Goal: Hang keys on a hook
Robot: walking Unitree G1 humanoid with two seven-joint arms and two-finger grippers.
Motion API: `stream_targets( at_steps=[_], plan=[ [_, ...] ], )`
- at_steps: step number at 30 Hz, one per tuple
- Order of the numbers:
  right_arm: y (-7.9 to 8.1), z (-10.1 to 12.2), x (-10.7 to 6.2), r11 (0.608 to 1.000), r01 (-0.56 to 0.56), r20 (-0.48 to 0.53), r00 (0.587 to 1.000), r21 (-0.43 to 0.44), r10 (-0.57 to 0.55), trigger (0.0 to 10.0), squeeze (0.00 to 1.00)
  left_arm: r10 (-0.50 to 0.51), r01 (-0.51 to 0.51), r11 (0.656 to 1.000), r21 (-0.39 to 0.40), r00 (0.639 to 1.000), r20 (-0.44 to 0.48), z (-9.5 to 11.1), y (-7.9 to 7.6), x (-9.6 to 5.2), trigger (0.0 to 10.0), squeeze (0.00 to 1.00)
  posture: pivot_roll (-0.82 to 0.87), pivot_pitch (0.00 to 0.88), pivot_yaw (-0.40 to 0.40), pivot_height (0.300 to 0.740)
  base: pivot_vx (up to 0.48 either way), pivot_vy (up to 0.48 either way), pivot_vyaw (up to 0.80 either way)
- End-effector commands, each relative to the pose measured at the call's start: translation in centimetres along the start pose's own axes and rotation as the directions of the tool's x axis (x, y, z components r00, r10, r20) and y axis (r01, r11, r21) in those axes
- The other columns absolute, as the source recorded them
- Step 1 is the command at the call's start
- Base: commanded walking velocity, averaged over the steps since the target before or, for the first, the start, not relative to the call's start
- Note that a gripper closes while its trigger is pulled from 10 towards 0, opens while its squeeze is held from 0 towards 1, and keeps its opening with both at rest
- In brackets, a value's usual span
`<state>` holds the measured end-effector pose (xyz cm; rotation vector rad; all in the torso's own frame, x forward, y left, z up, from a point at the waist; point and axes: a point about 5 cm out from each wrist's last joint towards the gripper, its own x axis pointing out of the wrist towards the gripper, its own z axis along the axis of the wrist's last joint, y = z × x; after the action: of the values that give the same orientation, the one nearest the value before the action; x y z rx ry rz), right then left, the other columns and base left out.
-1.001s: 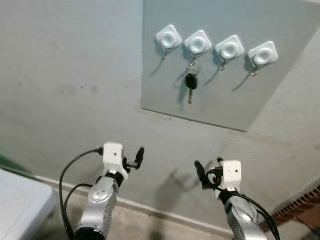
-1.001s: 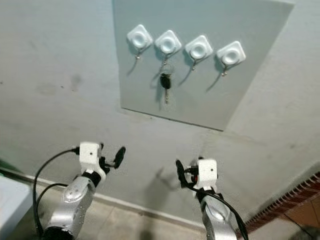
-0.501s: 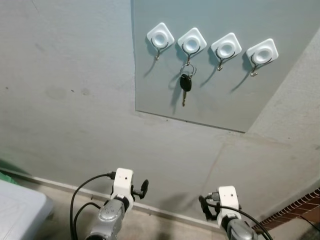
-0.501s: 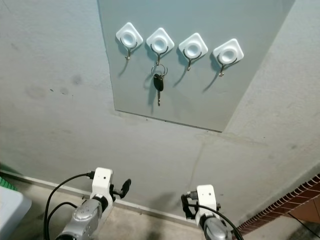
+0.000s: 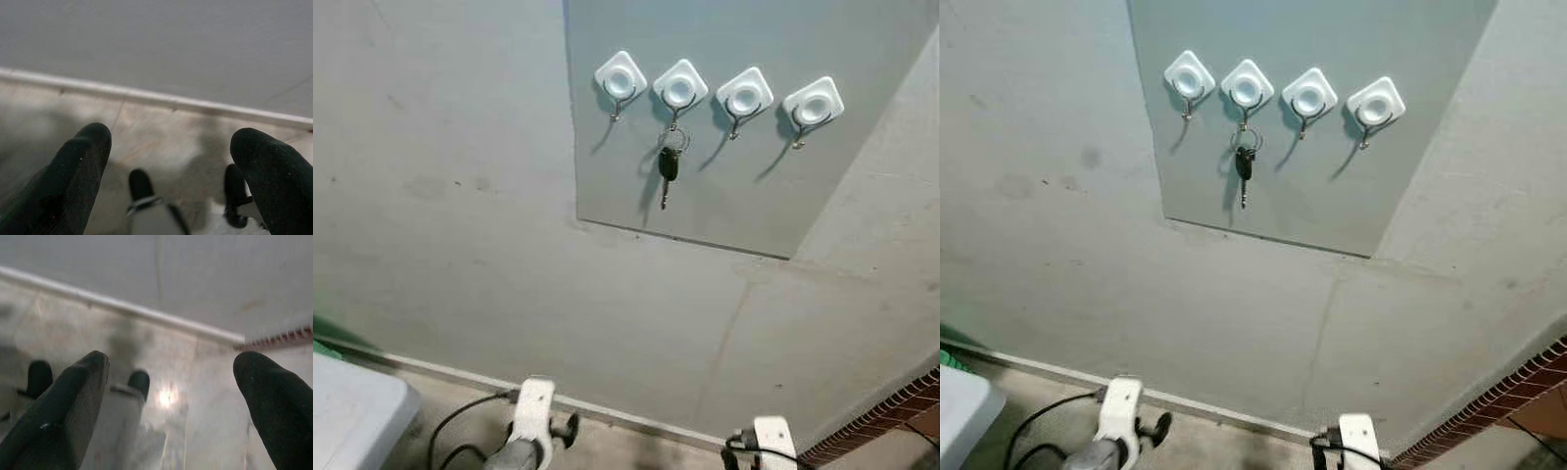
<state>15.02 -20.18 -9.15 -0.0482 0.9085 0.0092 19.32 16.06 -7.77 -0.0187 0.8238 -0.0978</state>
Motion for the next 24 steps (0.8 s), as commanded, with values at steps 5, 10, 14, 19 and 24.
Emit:
stream_targets(
  at_steps=[5, 10, 14, 19, 24],
  plan=[
    [-0.42, -0.68, -0.18, 0.999, 0.024, -0.039, 0.999, -0.023, -0.025, 10.0, 0.0, 0.045, -0.046, 0.998, -0.049, 0.998, -0.037, -1.26, 1.35, -0.55, 10.0, 0.0, 0.0, 0.0, -0.008, 0.74, 0.0, 0.0, 0.8],
    [-0.39, -0.88, -0.21, 0.999, 0.019, -0.054, 0.998, -0.045, -0.021, 10.0, 0.0, 0.047, -0.048, 0.998, -0.042, 0.998, -0.041, -1.42, 1.42, -0.62, 10.0, 0.0, 0.01, 0.0, -0.02, 0.74, 0.0, 0.0, 0.8],
    [-0.1, -0.76, -0.13, 0.997, 0.0, -0.057, 0.998, -0.073, -0.005, 10.0, 0.0, 0.046, -0.048, 0.998, -0.04, 0.998, -0.041, -1.42, 1.27, -0.59, 10.0, 0.0, 0.01, 0.0, -0.026, 0.74, 0.0, 0.0, 0.8],
    [0.21, -0.63, -0.04, 0.996, -0.015, -0.059, 0.998, -0.091, 0.009, 10.0, 0.0, 0.036, -0.038, 0.998, -0.04, 0.999, -0.039, -1.3, 0.85, -0.47, 10.0, 0.0, 0.01, 0.0, -0.028, 0.74, 0.0, 0.0, 0.8],
    [0.28, -0.57, -0.01, 0.994, -0.023, -0.06, 0.998, -0.105, 0.017, 10.0, 0.0, 0.032, -0.033, 0.999, -0.04, 0.999, -0.039, -1.2, 0.72, -0.41, 10.0, 0.0, 0.01, 0.0, -0.028, 0.74, 0.0, 0.0, 0.8]
  ],
)
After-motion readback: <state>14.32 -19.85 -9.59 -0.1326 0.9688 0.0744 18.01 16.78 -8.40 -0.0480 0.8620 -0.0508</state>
